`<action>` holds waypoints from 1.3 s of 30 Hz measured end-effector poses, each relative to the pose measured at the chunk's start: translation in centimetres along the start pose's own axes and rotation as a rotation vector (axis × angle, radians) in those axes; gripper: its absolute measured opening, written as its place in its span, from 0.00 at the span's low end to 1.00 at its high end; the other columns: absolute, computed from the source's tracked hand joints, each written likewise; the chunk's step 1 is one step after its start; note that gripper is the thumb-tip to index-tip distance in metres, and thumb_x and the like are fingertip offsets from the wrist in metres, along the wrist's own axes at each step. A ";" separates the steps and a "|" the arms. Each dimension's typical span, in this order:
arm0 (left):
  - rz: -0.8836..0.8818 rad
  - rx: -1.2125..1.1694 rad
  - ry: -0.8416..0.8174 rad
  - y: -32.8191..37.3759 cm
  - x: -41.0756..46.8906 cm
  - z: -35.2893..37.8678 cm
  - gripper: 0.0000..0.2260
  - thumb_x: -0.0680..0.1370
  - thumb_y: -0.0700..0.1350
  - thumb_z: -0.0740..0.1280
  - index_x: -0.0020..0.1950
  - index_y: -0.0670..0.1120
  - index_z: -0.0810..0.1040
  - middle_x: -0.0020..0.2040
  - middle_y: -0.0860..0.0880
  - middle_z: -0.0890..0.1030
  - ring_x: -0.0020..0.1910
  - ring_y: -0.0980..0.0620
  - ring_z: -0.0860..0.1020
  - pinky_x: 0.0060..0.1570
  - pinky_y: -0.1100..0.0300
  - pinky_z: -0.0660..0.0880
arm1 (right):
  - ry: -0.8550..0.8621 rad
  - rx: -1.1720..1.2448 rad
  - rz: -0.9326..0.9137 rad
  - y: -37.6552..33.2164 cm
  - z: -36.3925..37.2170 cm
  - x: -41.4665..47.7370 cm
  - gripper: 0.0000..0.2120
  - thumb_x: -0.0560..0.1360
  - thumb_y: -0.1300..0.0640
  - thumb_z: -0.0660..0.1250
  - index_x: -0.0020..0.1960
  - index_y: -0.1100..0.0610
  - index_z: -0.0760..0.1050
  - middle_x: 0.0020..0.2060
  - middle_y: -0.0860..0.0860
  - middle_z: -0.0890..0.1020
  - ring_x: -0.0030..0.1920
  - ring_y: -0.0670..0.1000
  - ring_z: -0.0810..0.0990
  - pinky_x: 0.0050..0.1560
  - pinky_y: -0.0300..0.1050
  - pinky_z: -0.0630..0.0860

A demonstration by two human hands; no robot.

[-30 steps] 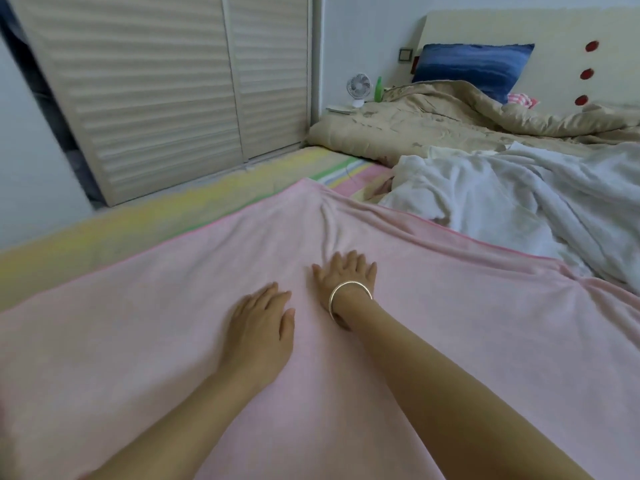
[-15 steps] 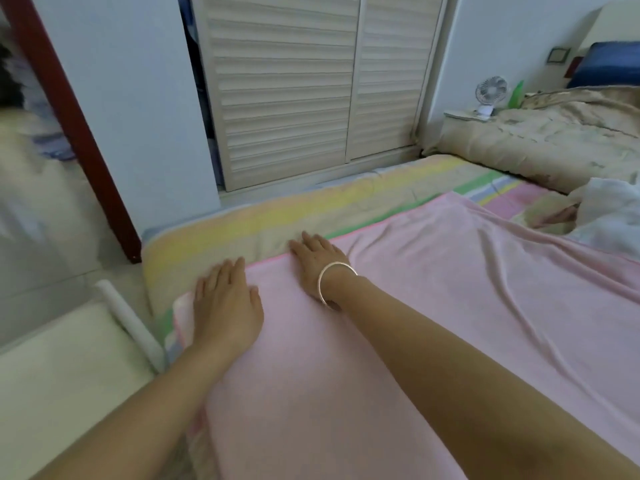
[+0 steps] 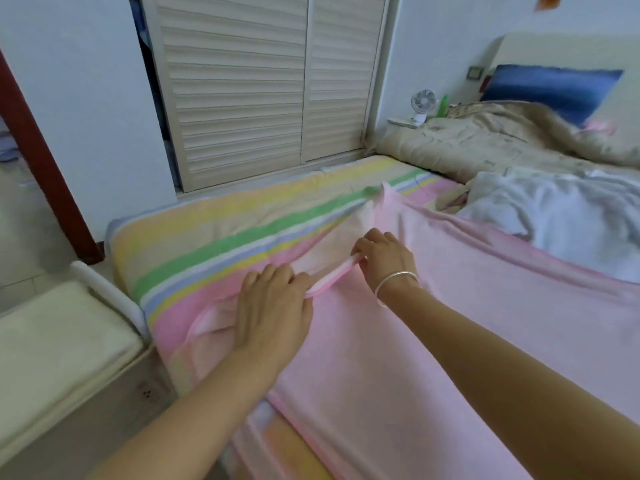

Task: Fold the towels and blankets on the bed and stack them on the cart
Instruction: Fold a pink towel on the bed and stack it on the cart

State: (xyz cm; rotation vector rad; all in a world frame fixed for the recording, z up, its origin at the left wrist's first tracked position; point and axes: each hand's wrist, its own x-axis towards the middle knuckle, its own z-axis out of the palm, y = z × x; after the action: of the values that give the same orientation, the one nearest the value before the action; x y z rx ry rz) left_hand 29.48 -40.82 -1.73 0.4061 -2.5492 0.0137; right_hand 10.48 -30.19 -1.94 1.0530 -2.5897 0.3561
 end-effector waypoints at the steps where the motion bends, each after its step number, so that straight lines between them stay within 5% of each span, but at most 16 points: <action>1: 0.014 0.007 -0.028 2.7 -1.0 -0.9 0.05 0.68 0.48 0.73 0.39 0.50 0.79 0.35 0.49 0.79 0.40 0.44 0.77 0.40 0.52 0.67 | -0.042 0.067 0.056 2.2 -1.4 -2.6 0.08 0.75 0.61 0.65 0.51 0.53 0.80 0.51 0.51 0.79 0.47 0.58 0.79 0.44 0.49 0.76; 5: -0.030 -0.098 -0.223 13.3 -5.5 -3.9 0.13 0.78 0.59 0.62 0.52 0.52 0.79 0.48 0.48 0.84 0.53 0.46 0.80 0.51 0.54 0.69 | 0.013 0.354 0.430 12.3 -8.9 -15.5 0.11 0.75 0.65 0.63 0.44 0.50 0.78 0.33 0.48 0.83 0.29 0.47 0.82 0.40 0.41 0.76; 7: -0.023 -0.387 -0.320 18.8 -8.0 -5.5 0.10 0.77 0.58 0.64 0.48 0.53 0.79 0.48 0.50 0.83 0.51 0.46 0.81 0.45 0.57 0.72 | 0.029 0.362 0.538 17.3 -12.9 -22.8 0.14 0.74 0.66 0.62 0.41 0.48 0.77 0.28 0.48 0.82 0.30 0.46 0.82 0.42 0.45 0.79; 10: 0.049 -0.716 -0.471 27.9 -12.7 -8.4 0.14 0.75 0.53 0.69 0.32 0.53 0.70 0.30 0.54 0.75 0.37 0.51 0.76 0.34 0.59 0.66 | 0.069 0.259 0.598 23.0 -17.9 -32.5 0.14 0.72 0.68 0.64 0.41 0.49 0.79 0.34 0.48 0.84 0.41 0.51 0.84 0.48 0.46 0.78; 13: 0.136 -0.892 -0.534 37.8 -18.5 -11.5 0.11 0.73 0.51 0.71 0.36 0.54 0.70 0.27 0.57 0.73 0.29 0.59 0.71 0.29 0.67 0.62 | 0.084 0.166 0.662 27.0 -22.7 -42.6 0.13 0.72 0.67 0.64 0.47 0.53 0.83 0.44 0.53 0.85 0.48 0.56 0.82 0.49 0.44 0.74; 19: 0.377 -1.029 -0.680 52.7 -29.8 -15.5 0.08 0.73 0.52 0.70 0.43 0.52 0.72 0.27 0.58 0.72 0.29 0.58 0.69 0.31 0.62 0.62 | 0.025 0.007 0.622 33.3 -30.5 -58.6 0.19 0.70 0.71 0.59 0.48 0.54 0.83 0.46 0.51 0.84 0.49 0.56 0.81 0.50 0.44 0.74; 33: 0.664 -1.014 -0.797 69.9 -42.6 -21.1 0.08 0.72 0.52 0.71 0.44 0.55 0.71 0.29 0.61 0.75 0.32 0.59 0.72 0.33 0.66 0.63 | -0.033 -0.141 0.684 41.4 -40.4 -80.4 0.15 0.69 0.69 0.65 0.49 0.55 0.83 0.46 0.52 0.84 0.48 0.59 0.81 0.47 0.48 0.76; 39: 0.643 -1.029 -0.861 69.8 -45.7 -19.6 0.12 0.69 0.52 0.71 0.50 0.56 0.75 0.37 0.58 0.78 0.35 0.59 0.76 0.43 0.59 0.76 | 0.021 0.137 0.934 40.4 -39.5 -83.2 0.19 0.71 0.66 0.62 0.57 0.49 0.79 0.51 0.46 0.83 0.47 0.50 0.81 0.53 0.43 0.75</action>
State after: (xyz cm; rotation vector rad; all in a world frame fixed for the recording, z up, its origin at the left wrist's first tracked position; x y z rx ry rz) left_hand 56.16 40.58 -4.00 -0.9860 -2.8647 -1.4065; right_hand 46.00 63.88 -2.04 -0.2114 -2.8966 0.7429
